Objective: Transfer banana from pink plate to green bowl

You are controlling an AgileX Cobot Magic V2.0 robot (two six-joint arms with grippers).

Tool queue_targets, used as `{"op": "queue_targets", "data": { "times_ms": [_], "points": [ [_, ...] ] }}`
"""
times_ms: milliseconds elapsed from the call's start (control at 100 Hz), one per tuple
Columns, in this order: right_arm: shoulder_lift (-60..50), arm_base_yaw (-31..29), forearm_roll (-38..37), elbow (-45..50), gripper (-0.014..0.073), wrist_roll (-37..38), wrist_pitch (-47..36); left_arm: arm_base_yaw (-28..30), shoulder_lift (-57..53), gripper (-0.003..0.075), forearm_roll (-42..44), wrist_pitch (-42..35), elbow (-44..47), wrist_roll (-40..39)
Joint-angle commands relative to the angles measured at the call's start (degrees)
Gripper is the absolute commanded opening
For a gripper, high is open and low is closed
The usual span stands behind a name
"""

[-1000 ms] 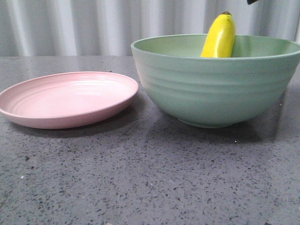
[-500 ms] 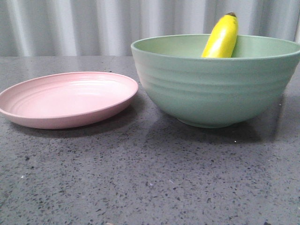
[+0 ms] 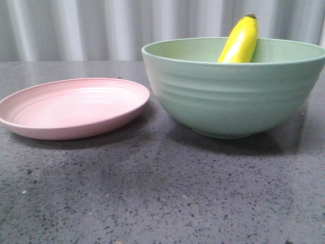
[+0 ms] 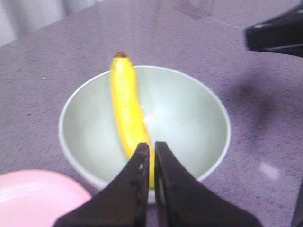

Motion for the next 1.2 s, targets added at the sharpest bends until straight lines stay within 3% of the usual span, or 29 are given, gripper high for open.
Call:
{"op": "queue_targets", "data": {
  "times_ms": [0,260,600,1190],
  "points": [
    [-3.5,0.1,0.0,1.8,-0.0064,-0.5,-4.8,-0.2,-5.3,-0.002,-1.5,-8.7,5.3,0.2],
    [-14.8,0.1,0.0,9.0,-0.0064,-0.5,-4.9,-0.2,-18.4,-0.002,-1.5,-15.6,21.4,0.2],
    [-21.8,0.1,0.4,12.4,-0.0064,-0.3,-1.4,-0.2,-32.5,-0.002,-1.5,-16.1,32.0,0.2],
    [-21.8,0.1,0.4,12.7,-0.0064,-0.3,0.3,-0.2,-37.7,-0.002,-1.5,-16.1,34.9,0.2]
  ]
}}
